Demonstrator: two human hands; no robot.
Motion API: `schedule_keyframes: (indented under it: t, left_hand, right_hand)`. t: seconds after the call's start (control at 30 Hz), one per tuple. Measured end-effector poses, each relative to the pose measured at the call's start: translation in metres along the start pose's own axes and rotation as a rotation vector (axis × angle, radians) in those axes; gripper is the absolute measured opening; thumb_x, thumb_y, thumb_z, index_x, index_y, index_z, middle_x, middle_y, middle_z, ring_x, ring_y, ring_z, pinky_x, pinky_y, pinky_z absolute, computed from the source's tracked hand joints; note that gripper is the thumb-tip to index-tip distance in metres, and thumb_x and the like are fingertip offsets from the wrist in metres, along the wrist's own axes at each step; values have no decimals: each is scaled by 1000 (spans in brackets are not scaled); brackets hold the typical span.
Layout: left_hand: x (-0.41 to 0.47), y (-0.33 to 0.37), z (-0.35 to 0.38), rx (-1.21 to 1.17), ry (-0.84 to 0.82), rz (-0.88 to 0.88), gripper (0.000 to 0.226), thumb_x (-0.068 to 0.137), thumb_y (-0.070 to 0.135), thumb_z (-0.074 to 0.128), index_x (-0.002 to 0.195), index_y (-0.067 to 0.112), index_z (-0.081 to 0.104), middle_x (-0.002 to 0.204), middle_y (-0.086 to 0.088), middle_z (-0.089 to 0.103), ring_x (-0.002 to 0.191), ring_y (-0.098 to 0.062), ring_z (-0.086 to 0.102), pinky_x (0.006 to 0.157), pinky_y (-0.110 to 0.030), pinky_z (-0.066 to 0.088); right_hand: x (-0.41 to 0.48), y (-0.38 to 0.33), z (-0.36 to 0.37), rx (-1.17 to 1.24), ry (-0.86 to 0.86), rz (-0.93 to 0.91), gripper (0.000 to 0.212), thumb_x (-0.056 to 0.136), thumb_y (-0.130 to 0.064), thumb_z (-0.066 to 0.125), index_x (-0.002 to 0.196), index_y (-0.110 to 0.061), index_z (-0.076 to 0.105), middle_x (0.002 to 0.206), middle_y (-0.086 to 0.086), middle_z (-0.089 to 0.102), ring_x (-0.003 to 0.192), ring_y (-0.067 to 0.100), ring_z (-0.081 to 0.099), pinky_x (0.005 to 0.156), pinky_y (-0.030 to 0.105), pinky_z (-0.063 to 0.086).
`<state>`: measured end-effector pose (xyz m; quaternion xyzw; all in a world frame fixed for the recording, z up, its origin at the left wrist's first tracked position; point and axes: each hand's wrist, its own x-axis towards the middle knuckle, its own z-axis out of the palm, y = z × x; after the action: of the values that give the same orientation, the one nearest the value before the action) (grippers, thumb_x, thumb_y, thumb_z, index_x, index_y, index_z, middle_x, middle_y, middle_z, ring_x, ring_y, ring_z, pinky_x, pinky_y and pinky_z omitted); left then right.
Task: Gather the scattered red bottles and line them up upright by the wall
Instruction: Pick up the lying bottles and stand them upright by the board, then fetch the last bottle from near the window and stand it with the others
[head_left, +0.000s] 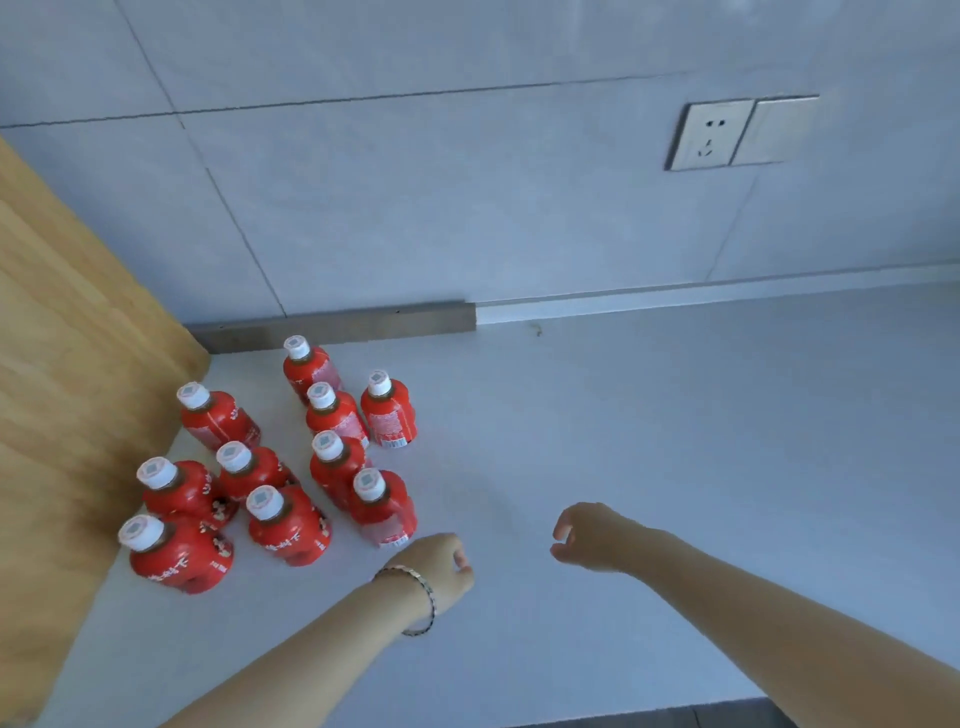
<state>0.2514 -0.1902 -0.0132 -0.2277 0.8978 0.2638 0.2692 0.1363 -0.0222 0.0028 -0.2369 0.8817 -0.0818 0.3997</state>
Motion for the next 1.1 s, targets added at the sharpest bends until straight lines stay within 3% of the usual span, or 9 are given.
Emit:
schedule_keyframes:
  t: [0.17, 0.3, 0.43, 0.57, 0.63, 0.8, 0.93, 1.1]
  left_hand:
    - [25, 159, 36, 126, -57, 254, 6, 88, 23, 42, 86, 23, 48, 96, 2, 55, 86, -19, 52, 77, -28, 42]
    - [15, 294, 83, 308, -79, 455, 8, 86, 21, 41, 85, 24, 48, 109, -2, 63, 89, -21, 54, 84, -29, 46]
    - [-11, 412, 145, 441, -139, 622, 10, 87, 25, 44, 89, 23, 53, 104, -4, 62, 94, -22, 57, 87, -29, 46]
    - [-43, 518, 219, 475, -239, 717, 16, 87, 25, 47, 96, 18, 59, 87, 0, 57, 83, -20, 54, 75, -26, 43]
    - [-60, 568, 254, 471, -266, 763, 17, 86, 24, 47, 96, 18, 60, 80, 1, 58, 81, -21, 56, 72, -24, 42]
    - [-92, 665, 335, 540, -295, 898, 6, 86, 21, 47, 85, 20, 53, 81, 1, 57, 79, -21, 54, 73, -24, 41]
    - [-108, 726, 380, 668, -292, 1021, 3, 87, 25, 46, 86, 23, 49, 100, -1, 60, 85, -21, 51, 81, -28, 44]
    - [-116, 786, 416, 747, -331, 1131, 18, 87, 23, 45, 98, 19, 58, 117, -5, 63, 89, -22, 52, 86, -27, 45]
  right_hand:
    - [-77, 146, -13, 150, 109, 261, 39, 93, -30, 46, 129, -16, 50, 138, 4, 49, 123, 21, 50, 100, 30, 41]
    - [-163, 267, -15, 263, 179, 467, 42, 97, -25, 39, 133, -5, 47, 142, 10, 44, 129, 26, 44, 103, 31, 38]
    - [-247, 381, 0, 356, 285, 661, 37, 92, -20, 46, 121, -1, 59, 126, 17, 60, 107, 30, 58, 83, 29, 44]
    - [-333, 485, 19, 444, 326, 798, 43, 92, -19, 42, 127, 4, 53, 137, 18, 52, 126, 32, 51, 102, 39, 44]
    - [-371, 532, 31, 466, 352, 862, 42, 92, -20, 44, 127, 0, 54, 135, 17, 54, 124, 32, 53, 101, 39, 44]
    - [-449, 616, 53, 529, 417, 1010, 39, 93, -23, 46, 124, -2, 56, 130, 15, 57, 118, 31, 55, 98, 35, 46]
    - [-491, 664, 67, 585, 496, 1142, 36, 90, -23, 48, 118, -4, 60, 123, 14, 62, 113, 31, 59, 97, 36, 49]
    - [-519, 707, 77, 729, 594, 1266, 38, 91, -20, 47, 124, -4, 56, 130, 12, 58, 119, 30, 55, 97, 35, 45]
